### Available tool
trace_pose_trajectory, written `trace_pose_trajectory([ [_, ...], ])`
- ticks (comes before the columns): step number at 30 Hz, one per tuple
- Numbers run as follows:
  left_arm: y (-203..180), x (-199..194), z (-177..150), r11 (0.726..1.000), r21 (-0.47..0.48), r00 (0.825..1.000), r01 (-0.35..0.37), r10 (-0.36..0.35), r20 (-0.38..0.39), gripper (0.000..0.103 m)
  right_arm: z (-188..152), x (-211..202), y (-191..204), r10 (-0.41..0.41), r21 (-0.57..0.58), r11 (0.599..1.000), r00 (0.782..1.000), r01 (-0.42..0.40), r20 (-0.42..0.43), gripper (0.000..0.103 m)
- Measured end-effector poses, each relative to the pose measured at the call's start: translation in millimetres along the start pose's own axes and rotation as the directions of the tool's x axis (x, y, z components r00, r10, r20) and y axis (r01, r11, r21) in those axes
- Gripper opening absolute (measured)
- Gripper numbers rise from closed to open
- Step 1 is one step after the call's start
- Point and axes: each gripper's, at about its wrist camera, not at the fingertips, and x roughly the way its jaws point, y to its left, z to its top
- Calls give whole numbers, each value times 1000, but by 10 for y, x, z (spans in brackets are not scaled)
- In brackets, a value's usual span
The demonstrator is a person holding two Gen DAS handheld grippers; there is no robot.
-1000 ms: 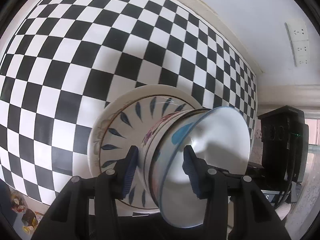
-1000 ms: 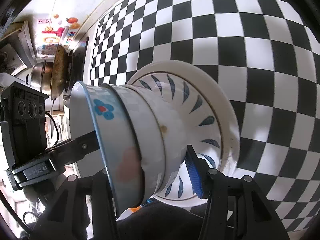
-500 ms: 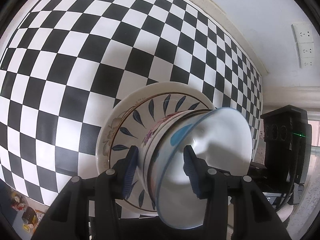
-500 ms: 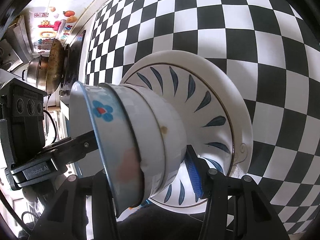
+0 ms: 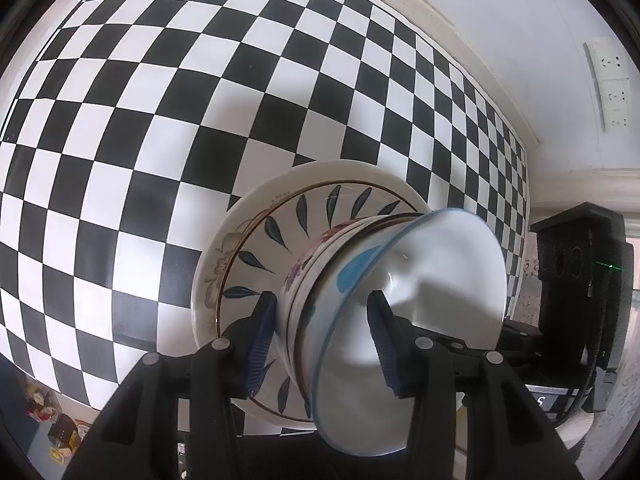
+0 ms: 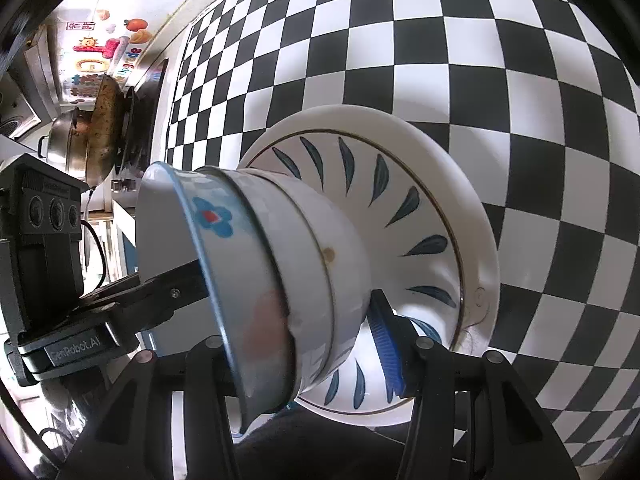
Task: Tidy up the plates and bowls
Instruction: 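Lower the pink-flowered bowl onto the plate stack with both tools, then open both tools and raise them away from the stacked dishes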
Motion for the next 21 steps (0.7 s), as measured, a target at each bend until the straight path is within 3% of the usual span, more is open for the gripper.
trace_pose_trajectory([
  [14,-47,28,24,1000,26,1000,-3,4,-2,43,-33,-69,15,-29,3,1000,1000,29,8,52],
  [21,-174,-37,-3,994,68,996,-83,80,48,43,-69,-114,98,-59,-8,998,998,60,27,52],
])
